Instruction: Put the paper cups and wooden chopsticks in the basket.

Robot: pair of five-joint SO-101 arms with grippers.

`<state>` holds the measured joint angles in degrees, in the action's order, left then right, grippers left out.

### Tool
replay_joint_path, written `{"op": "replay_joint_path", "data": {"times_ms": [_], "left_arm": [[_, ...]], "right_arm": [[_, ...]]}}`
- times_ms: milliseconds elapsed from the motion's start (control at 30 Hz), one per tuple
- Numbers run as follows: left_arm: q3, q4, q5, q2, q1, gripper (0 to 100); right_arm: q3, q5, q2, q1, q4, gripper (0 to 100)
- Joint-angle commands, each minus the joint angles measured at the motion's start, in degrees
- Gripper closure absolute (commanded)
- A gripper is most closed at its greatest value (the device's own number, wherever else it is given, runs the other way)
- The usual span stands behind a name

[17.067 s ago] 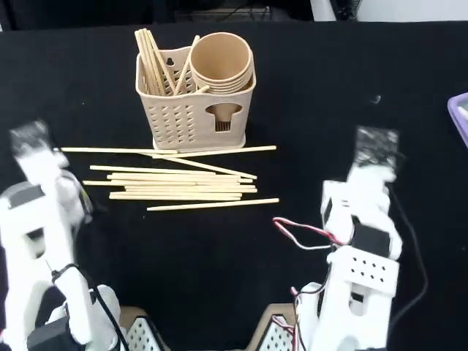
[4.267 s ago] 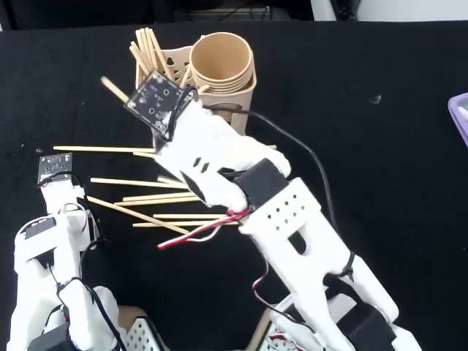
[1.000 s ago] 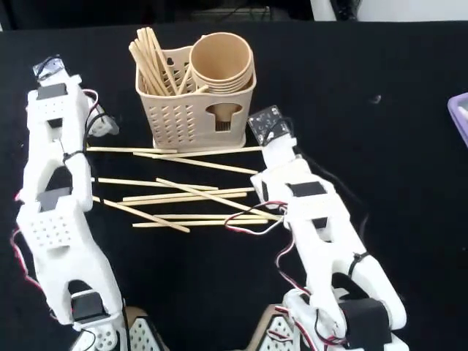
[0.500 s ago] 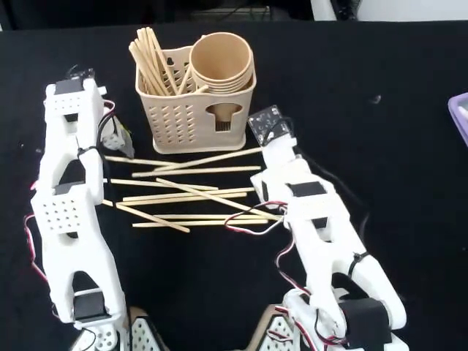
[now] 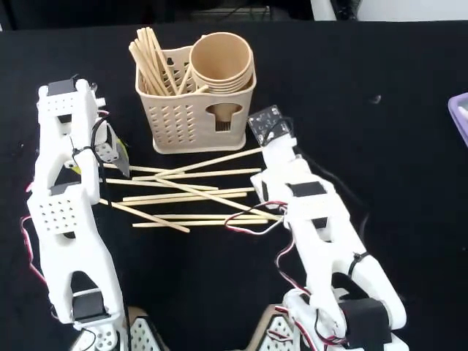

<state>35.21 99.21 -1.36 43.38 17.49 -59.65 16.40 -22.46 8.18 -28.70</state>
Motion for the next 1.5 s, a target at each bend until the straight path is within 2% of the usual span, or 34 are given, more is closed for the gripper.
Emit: {"op": "replay_joint_path", "data": {"times_ms": [0, 167, 333, 700, 900, 1100, 1300, 1467], "left_arm": [[2.3, 1.6, -1.6, -1.0, 0.9, 75], [1.9, 1.4, -3.6, -3.6, 1.3, 79], [7.3, -0.9, -3.0, -12.3, 3.7, 76], [-3.9, -22.1, 1.7, -4.7, 5.9, 75], [-8.5, -19.6, -3.0, -4.7, 6.0, 75], [-18.4, -23.8, -6.0, -7.5, 8.7, 75], [-36.9, -29.0, -9.4, -23.1, 9.7, 75], [-63.8, -44.6, -10.4, -39.6, 5.5, 75]], "right_arm": [[0.1, -0.4, -0.1, -0.5, 1.5, 84.6], [0.1, -0.4, -0.1, -0.5, 1.5, 84.6], [0.0, -0.4, -0.1, -0.5, 1.5, 84.6], [0.0, -0.4, 0.0, -0.5, 1.5, 84.6], [0.0, -0.4, 0.0, -0.5, 1.5, 84.6], [0.0, -0.4, 0.0, -0.5, 1.5, 84.6], [0.0, -0.3, 0.0, -0.5, 2.0, 84.6], [-0.8, -0.2, 0.0, -0.5, 2.7, 84.6]]}}
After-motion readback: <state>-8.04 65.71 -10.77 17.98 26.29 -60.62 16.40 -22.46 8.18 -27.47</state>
